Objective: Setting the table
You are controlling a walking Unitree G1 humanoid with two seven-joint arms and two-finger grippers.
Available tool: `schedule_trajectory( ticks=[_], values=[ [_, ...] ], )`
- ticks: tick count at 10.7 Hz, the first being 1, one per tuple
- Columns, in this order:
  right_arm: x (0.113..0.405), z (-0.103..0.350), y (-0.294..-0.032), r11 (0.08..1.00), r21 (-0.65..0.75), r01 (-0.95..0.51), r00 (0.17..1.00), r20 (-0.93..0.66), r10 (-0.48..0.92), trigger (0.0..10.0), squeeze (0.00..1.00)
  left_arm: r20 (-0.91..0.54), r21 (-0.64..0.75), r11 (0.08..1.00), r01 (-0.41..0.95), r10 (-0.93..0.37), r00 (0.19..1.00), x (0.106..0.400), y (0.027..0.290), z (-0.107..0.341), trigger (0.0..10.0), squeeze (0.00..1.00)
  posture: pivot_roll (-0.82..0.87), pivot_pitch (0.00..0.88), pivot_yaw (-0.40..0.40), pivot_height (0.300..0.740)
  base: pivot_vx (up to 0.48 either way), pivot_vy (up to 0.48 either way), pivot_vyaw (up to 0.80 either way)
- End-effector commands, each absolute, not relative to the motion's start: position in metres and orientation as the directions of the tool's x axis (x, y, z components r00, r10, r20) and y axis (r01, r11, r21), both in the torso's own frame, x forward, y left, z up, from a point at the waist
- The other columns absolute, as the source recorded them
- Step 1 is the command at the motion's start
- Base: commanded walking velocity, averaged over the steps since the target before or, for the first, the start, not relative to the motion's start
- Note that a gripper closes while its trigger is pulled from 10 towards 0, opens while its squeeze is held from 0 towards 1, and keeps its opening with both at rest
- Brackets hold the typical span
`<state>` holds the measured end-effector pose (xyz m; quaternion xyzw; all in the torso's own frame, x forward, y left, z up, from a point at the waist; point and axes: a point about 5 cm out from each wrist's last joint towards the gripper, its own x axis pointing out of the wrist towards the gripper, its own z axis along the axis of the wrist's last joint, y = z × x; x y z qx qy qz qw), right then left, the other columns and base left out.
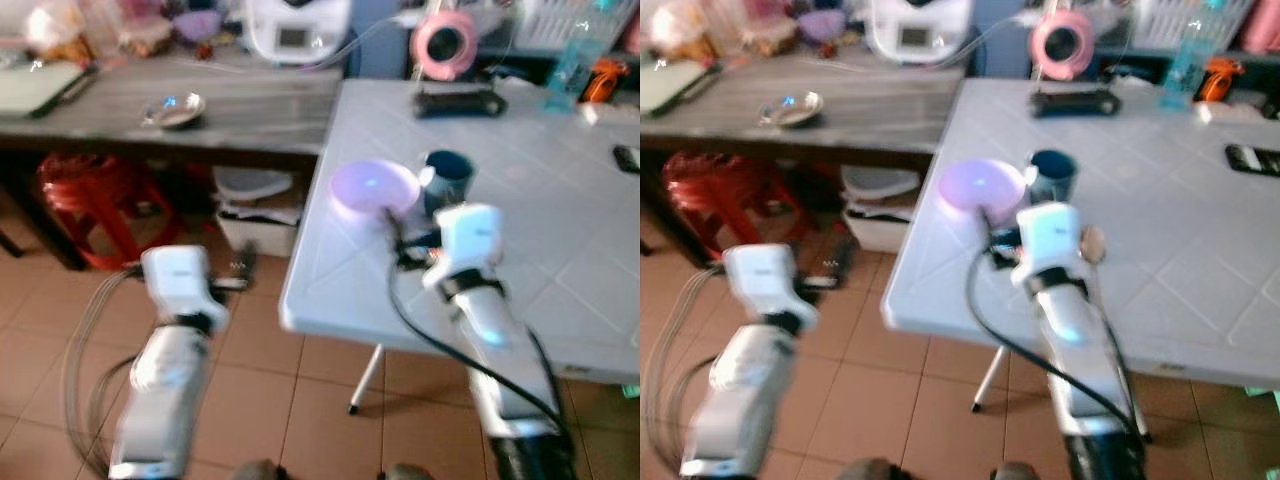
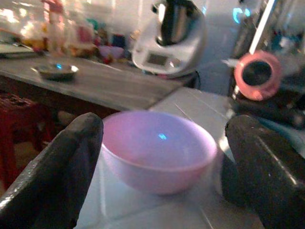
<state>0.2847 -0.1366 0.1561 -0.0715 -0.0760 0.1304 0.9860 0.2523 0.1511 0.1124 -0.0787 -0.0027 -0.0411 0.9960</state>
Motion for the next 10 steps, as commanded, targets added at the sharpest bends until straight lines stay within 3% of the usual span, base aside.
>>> schedule_trajectory(
  ticks=[1, 3, 4, 5, 10],
  values=[
    [0.288, 0.159, -0.134, 0.945, -0.176, -0.277, 0.944, 0.132, 0.302, 10.0, 1.0, 0.004, -0.147, 0.986, 0.077, -0.077, 0.997, 0.251, 0.15, 0.112, 10.0, 0.0, -0.06, 0.046, 0.066, 0.74, 0.0, 0.0, 0.0],
    [0.303, 0.165, -0.126, 0.923, -0.216, -0.319, 0.931, 0.11, 0.347, 10.0, 1.0, -0.016, -0.148, 0.986, 0.077, -0.08, 0.997, 0.247, 0.15, 0.11, 10.0, 0.0, -0.06, 0.076, 0.071, 0.74, 0.0, 0.0, 0.0],
    [0.322, 0.171, -0.125, 0.908, -0.257, -0.33, 0.932, 0.063, 0.356, 10.0, 0.62, -0.045, -0.149, 0.985, 0.092, -0.099, 0.994, 0.241, 0.148, 0.107, 10.0, 0.0, -0.04, 0.106, 0.076, 0.74, 0.0, 0.0, 0.0],
    [0.332, 0.175, -0.122, 0.894, -0.281, -0.349, 0.927, 0.035, 0.373, 10.0, 0.0, -0.066, -0.143, 0.985, 0.095, -0.105, 0.992, 0.236, 0.149, 0.105, 10.0, 0.0, -0.03, 0.132, 0.08, 0.74, 0.0, 0.0, 0.0],
    [0.354, 0.184, -0.101, 0.792, -0.343, -0.505, 0.853, -0.058, 0.518, 10.0, 0.0, -0.104, -0.128, 0.987, 0.096, -0.109, 0.989, 0.229, 0.151, 0.105, 10.0, 0.0, -0.01, 0.17, 0.075, 0.74, 0.0, 0.0, 0.0]
  ],
)
